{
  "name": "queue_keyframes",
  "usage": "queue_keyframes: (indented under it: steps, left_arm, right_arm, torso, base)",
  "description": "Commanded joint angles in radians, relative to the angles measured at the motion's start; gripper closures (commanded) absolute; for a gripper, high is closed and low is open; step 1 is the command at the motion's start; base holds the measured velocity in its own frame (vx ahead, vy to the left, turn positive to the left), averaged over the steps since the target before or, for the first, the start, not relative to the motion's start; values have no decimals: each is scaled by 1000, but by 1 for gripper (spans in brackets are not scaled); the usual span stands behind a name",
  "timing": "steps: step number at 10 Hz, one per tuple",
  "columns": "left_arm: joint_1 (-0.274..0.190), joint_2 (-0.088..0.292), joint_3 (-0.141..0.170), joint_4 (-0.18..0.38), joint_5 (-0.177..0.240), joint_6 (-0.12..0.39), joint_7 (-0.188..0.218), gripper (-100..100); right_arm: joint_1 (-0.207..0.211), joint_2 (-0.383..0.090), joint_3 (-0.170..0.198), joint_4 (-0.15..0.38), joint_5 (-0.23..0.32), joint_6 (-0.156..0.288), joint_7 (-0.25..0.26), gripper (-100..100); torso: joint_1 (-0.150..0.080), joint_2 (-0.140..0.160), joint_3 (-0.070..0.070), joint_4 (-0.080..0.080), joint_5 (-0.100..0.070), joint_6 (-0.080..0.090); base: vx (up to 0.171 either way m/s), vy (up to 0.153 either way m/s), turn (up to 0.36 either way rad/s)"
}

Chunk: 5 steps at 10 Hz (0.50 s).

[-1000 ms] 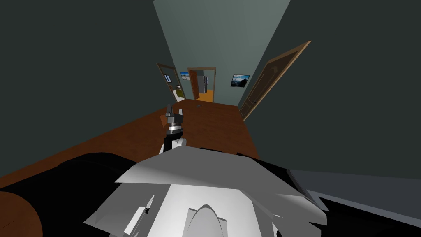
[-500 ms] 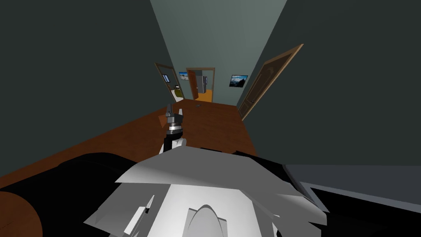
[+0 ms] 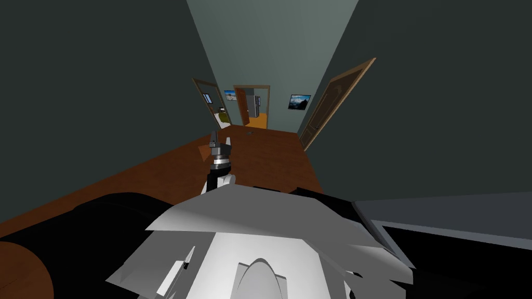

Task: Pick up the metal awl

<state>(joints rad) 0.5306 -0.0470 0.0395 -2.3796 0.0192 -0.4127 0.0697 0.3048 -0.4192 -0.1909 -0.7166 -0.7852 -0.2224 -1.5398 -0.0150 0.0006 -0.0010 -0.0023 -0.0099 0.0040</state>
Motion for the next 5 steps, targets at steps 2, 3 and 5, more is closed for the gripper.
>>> queue_keyframes:
  steps: [2, 3, 5]
  left_arm:
    - [0, 0, 0, 0, 0, 0, 0, 0]
    - [0, 0, 0, 0, 0, 0, 0, 0]
    - [0, 0, 0, 0, 0, 0, 0, 0]
  right_arm:
    - [-14, 13, -27, -24, -22, 44, 70, 100]
    - [-14, 13, -27, -24, -22, 44, 92, 100]
    - [-56, 30, -69, -54, -70, 93, 146, 100]
  torso:
    - [0, 1, 1, 0, 0, 0]
    - [1, 0, 0, 0, 0, 0]
    - [1, -3, -1, -1, 0, 0]
  base:
    - [-58, 2, -28]
    - [-9, 3, 9]
    - [-28, -1, -82]
